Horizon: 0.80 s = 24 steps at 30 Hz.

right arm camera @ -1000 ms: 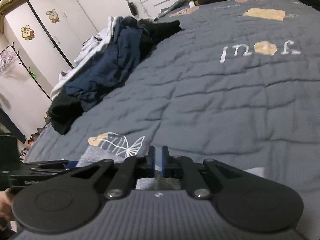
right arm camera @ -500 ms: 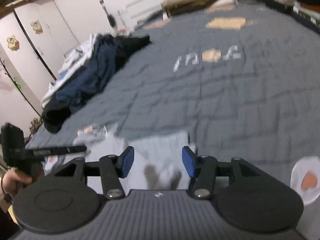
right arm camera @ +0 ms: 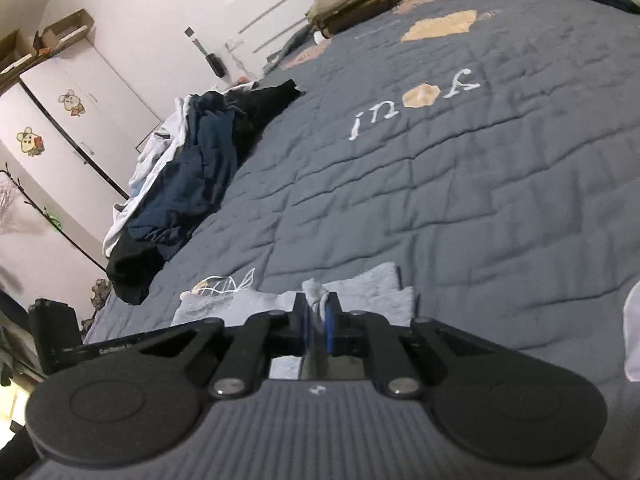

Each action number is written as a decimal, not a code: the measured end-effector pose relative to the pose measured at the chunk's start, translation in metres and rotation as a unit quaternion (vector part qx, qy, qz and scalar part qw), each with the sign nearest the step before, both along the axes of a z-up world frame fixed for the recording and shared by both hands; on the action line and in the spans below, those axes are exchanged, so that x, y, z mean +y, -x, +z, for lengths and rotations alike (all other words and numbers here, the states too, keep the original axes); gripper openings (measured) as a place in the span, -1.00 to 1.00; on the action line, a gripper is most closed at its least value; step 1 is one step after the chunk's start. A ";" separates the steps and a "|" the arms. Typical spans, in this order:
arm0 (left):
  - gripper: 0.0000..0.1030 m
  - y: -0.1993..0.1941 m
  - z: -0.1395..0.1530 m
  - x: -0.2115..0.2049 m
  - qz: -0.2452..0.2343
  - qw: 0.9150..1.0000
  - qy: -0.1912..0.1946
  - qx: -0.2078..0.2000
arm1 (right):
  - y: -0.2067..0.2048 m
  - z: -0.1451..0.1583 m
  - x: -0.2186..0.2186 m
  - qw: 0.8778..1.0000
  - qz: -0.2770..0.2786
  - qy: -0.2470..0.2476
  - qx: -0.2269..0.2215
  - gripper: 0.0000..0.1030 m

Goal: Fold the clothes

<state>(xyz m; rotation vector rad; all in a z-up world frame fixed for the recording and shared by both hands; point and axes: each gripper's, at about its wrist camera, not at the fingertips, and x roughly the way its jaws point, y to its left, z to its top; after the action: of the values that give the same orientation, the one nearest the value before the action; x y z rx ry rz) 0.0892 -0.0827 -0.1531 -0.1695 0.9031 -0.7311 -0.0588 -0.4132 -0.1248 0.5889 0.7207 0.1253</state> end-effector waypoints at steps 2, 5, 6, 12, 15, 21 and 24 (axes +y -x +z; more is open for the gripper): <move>0.10 0.000 0.000 0.000 -0.001 1.000 0.000 0.002 | -0.003 -0.008 0.000 0.999 -0.003 0.029 0.028 -0.78; 0.10 0.000 0.000 0.000 -0.003 1.000 0.003 0.007 | -0.005 -0.012 -0.001 0.997 -0.003 0.046 0.059 -0.72; 0.11 -0.001 0.000 0.001 -0.003 1.000 0.004 0.008 | -0.004 -0.009 -0.003 0.997 0.000 0.041 0.060 -0.69; 0.11 -0.004 -0.004 0.002 -0.002 1.000 0.013 0.018 | 0.016 0.008 -0.029 1.000 -0.021 0.013 0.014 0.13; 0.11 -0.006 -0.007 0.002 0.006 0.999 0.021 0.027 | 0.014 -0.006 -0.035 0.999 -0.020 -0.002 0.044 0.16; 0.08 -0.009 -0.008 0.000 -0.023 0.997 0.040 0.060 | -0.003 -0.035 -0.026 0.997 0.015 -0.023 0.076 0.30; 0.08 -0.012 -0.005 0.005 -0.074 0.994 0.041 0.075 | -0.006 -0.039 -0.022 0.996 0.024 -0.027 0.077 0.42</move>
<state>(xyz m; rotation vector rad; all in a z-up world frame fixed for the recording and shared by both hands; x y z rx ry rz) 0.1010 -0.0775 -0.1586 -0.2349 1.0364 -0.9035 -0.0528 -0.4350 -0.1634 0.6388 0.8837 0.1451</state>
